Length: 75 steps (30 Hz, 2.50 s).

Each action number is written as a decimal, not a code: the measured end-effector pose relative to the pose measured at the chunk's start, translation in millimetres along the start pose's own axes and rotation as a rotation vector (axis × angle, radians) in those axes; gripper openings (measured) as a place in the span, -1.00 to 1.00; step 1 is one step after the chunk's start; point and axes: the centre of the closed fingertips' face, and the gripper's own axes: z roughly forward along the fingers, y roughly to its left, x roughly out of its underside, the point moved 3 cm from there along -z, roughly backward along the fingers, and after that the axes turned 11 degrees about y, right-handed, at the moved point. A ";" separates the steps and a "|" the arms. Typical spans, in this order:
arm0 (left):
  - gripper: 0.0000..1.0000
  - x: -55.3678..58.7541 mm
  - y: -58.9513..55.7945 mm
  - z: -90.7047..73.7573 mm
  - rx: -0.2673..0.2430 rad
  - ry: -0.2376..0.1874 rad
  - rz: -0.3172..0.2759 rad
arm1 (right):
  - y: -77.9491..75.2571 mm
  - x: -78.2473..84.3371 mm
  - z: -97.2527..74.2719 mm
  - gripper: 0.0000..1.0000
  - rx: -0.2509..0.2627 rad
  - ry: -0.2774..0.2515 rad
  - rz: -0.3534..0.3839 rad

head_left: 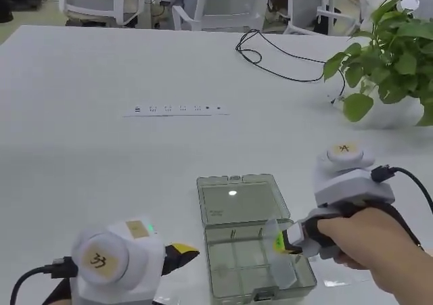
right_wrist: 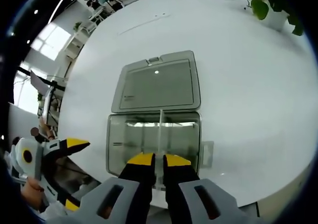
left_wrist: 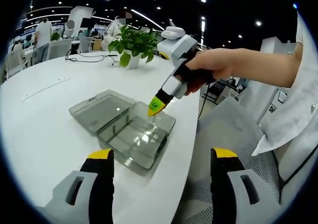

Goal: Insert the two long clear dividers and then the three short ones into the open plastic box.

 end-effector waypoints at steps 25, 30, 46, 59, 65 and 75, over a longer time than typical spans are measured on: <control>0.62 3.4 3.1 -2.5 -0.025 0.009 -0.020 | -4.3 1.6 21.9 -0.78 -0.011 0.031 -0.111; 0.62 4.6 5.7 -5.5 -0.053 0.011 -0.035 | -4.4 3.9 19.2 -0.76 -0.046 0.002 -0.146; 0.59 20.9 30.1 -12.5 -0.204 0.061 -0.177 | 4.5 -11.2 -22.4 -0.41 -0.217 -0.181 -0.305; 0.45 47.6 52.6 -9.1 -0.373 0.183 -0.340 | -6.5 3.9 -57.4 0.00 -0.231 -0.279 -0.624; 0.37 56.0 57.5 -2.7 -0.424 0.221 -0.383 | -16.3 12.6 -67.8 0.29 -0.249 -0.319 -0.799; 0.24 71.2 66.2 6.6 -0.535 0.321 -0.389 | -27.2 26.0 -73.4 0.57 -0.281 -0.365 -0.941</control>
